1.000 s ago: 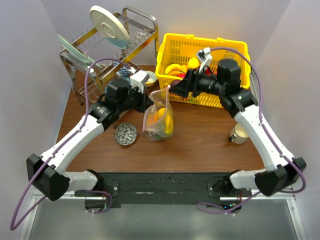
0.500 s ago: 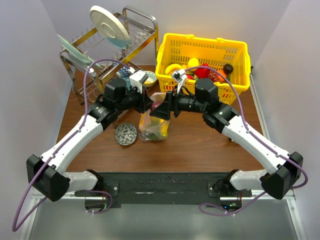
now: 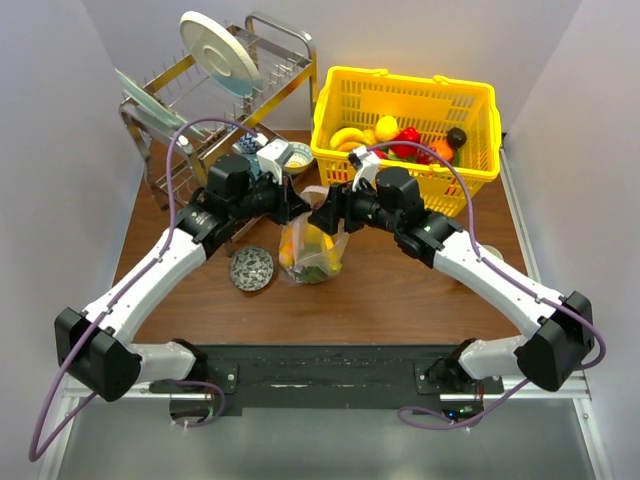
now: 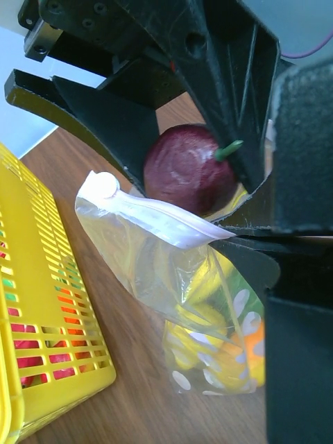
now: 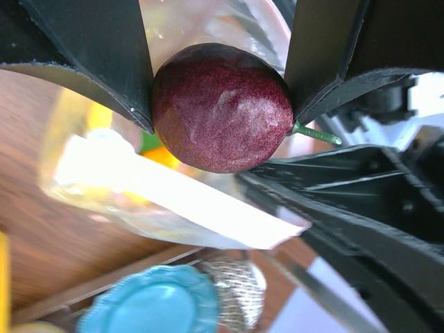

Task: Place the food in the zip-top bag and seal the zipper
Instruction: Place the fake fruit in the zipper food storage bag.

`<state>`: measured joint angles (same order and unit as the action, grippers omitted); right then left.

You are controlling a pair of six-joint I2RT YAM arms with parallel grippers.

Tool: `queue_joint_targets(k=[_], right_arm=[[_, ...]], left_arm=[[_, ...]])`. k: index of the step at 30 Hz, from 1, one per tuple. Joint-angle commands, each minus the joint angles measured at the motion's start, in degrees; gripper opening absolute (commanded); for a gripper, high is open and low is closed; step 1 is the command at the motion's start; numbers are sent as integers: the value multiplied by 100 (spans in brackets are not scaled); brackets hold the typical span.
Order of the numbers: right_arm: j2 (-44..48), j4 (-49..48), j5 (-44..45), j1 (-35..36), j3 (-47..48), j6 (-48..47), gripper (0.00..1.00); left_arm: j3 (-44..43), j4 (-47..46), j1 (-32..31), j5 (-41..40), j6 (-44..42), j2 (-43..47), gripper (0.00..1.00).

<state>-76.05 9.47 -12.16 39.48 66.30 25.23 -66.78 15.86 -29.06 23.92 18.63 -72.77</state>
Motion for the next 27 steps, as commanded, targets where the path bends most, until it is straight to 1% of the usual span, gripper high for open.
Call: queue_joint_targets(k=[1,4,10,14,16,18,19,20,21,23,24,27], right_arm=[[-15,361,837,24,234,-247,79],[20,511,830,24,295,-265,90],[125,994,926,24,550,-317,91],[354,1223,1207,24,708,-387,90],[459,1537,1557,24,953,-545,89],[451,1820,2092,15,1226,-721,89],[364,2152,2609,15,1575,-817,89],[293,2338,2796,15,1770,-914,89],[214,2670,3016,7,2172,-1098,89],[-5,2936,3579,-28,2509,-1231,93],[-67,3042,3659,-55,2754,-1353,96],[-278,2991,3608,-388,3080,-1451,97]], left_arm=[[-10,-364,102,209,132,-26,0],[-1,-364,155,279,176,-97,0],[-1,-373,199,332,220,-141,0],[7,-364,216,253,211,-149,0],[-1,-346,216,201,202,-141,0],[-1,-329,216,183,185,-149,0],[7,-338,216,183,185,-141,0],[7,-346,216,192,185,-149,0],[-1,-346,216,192,185,-149,0],[25,-364,216,200,185,-141,0],[16,-364,216,201,185,-149,0],[25,-355,216,209,167,-132,0]])
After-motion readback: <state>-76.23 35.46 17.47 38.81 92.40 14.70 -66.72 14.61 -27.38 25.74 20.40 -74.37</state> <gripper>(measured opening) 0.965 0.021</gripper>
